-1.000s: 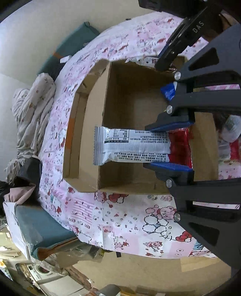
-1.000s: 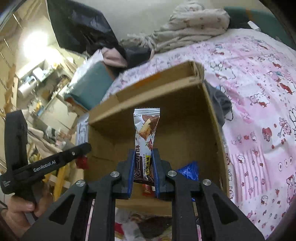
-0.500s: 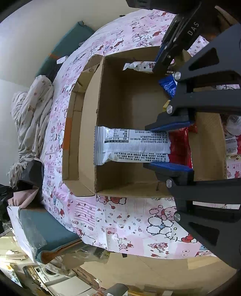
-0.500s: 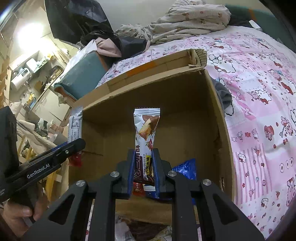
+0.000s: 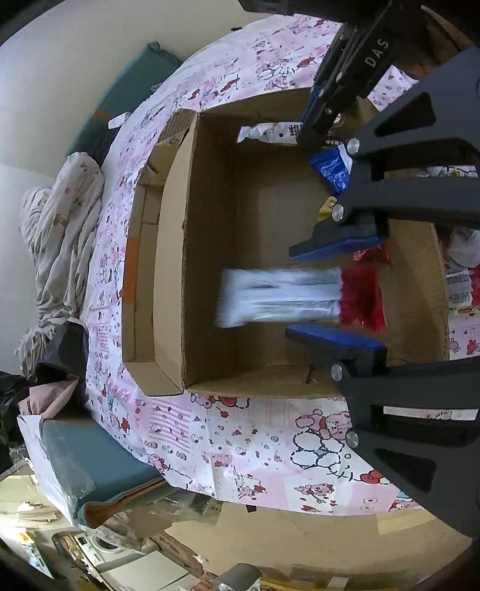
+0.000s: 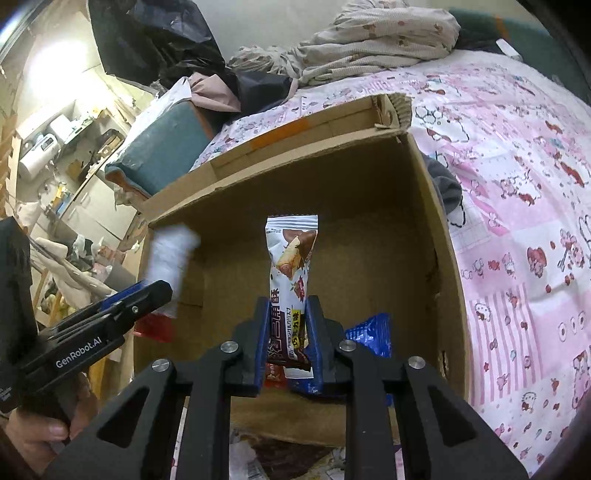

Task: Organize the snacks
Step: 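Carry both bars over the box and open both grippers to drop them, then withdraw both tools from the box toward the remaining snacks, then grasp another white-and-red bar with the left gripper while the right gripper grasps a blue-and-white stick snack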

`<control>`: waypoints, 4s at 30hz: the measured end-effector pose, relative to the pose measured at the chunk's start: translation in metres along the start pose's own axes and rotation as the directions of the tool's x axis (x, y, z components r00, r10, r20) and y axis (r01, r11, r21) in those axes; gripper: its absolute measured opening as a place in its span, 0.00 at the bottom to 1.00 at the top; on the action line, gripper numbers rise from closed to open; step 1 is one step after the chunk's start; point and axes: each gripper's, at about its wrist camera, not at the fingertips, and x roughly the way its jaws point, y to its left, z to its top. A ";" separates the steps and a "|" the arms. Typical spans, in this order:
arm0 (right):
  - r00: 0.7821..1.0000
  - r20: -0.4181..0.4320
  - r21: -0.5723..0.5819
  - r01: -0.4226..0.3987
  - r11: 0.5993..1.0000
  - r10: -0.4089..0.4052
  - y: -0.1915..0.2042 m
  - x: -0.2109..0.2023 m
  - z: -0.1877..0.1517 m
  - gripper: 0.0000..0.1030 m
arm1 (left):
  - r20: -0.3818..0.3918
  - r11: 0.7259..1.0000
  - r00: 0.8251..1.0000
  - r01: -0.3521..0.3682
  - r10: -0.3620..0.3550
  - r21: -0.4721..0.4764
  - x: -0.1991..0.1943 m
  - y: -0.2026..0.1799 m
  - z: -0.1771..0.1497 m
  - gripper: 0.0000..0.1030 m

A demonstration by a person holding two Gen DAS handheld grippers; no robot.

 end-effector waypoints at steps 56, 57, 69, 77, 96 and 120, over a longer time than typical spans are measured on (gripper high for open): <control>0.997 0.049 0.111 0.048 0.993 -0.054 0.003 -0.106 -0.088 0.95 | -0.011 0.992 1.000 -0.012 0.011 -0.126 -0.074 0.043 -0.077 0.90; 0.997 0.040 0.128 0.058 0.990 -0.063 0.000 -0.105 -0.089 0.95 | -0.023 0.990 1.000 -0.015 0.012 -0.137 -0.072 0.046 -0.078 0.90; 0.998 0.021 0.228 0.052 0.972 -0.058 -0.018 -0.098 -0.090 0.95 | -0.240 0.979 0.970 -0.013 -0.037 -0.201 -0.010 0.047 -0.098 0.70; 0.997 0.015 0.247 0.065 0.967 -0.071 -0.026 -0.100 -0.092 0.95 | -0.377 0.998 0.925 0.045 -0.059 -0.046 0.038 0.005 -0.114 0.37; 0.999 0.015 0.277 0.034 0.960 -0.040 -0.027 -0.099 -0.089 0.94 | -0.403 0.991 0.906 0.109 -0.133 -0.082 -0.009 0.004 -0.129 0.28; 0.918 -0.356 0.352 0.303 0.886 -0.172 -0.063 0.013 -0.116 0.23 | -0.290 0.985 0.942 0.149 -0.168 -0.088 -0.056 0.006 -0.124 0.28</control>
